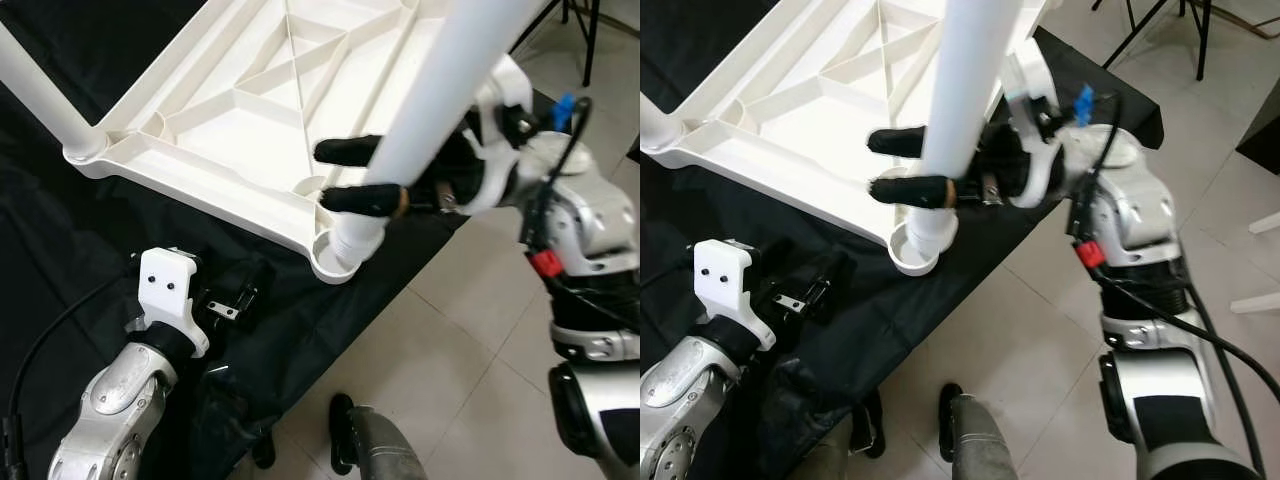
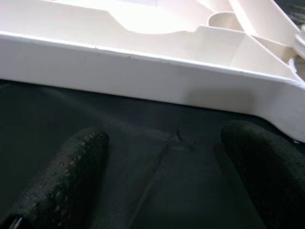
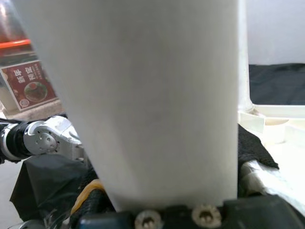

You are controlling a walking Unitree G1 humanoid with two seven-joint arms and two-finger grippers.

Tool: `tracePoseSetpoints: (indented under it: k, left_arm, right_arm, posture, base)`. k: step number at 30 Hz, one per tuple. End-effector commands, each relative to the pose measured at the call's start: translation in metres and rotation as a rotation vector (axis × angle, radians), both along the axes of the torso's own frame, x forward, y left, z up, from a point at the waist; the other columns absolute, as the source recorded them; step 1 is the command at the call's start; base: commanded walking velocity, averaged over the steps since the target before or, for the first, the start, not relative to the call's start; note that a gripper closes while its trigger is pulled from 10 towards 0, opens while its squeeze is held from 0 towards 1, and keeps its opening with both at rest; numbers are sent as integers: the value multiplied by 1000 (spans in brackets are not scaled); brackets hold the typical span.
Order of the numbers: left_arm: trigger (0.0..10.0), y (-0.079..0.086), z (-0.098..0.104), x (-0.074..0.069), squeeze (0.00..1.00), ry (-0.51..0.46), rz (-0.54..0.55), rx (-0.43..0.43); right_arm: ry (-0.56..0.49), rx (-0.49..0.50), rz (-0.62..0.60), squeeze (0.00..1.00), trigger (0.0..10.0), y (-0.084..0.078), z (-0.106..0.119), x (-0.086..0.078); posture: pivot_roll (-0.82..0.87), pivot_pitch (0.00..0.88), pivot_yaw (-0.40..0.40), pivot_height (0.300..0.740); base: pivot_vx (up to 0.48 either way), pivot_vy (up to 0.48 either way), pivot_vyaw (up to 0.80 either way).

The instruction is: Building children table

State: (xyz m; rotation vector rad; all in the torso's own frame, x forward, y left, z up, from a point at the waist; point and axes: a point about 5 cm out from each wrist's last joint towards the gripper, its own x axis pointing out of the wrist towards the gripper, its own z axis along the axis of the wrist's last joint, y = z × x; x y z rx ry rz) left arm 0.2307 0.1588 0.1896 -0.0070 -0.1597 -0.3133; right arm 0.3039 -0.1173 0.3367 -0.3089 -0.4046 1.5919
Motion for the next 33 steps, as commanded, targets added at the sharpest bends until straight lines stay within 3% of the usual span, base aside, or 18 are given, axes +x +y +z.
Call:
tracePoseSetpoints:
  k: [1,13,19,25,33]
  left_arm:
    - [10000,0,0,-5,0,10,5,-3]
    - [10000,-2,1,-6,0,16,7,-18]
    - [10000,-4,1,-6,0,17,5,-22]
    - [10000,-4,1,-6,0,18,8,-19]
    - [10000,-5,0,-6,0,22,10,-15]
  right_arm:
    - [25,-22,-14,0,10000,5,-10,5]
    - [53,-43,36,0,10000,15,-12,3]
    - [90,-72,118,0,10000,17,-12,-5]
    - [94,-96,115,0,10000,18,-14,-4]
    - [113,-203,3,0,10000,25,-18,8]
  posture:
    - [-45,437,-34,740]
    - [-53,454,-49,740]
    - [-58,448,-56,740]
    - [-61,445,-56,740]
    - [-72,434,-59,740]
  base:
    - [0,0,0]
    - [0,0,0]
    - [0,0,0]
    - [0,0,0]
    - [0,0,0]
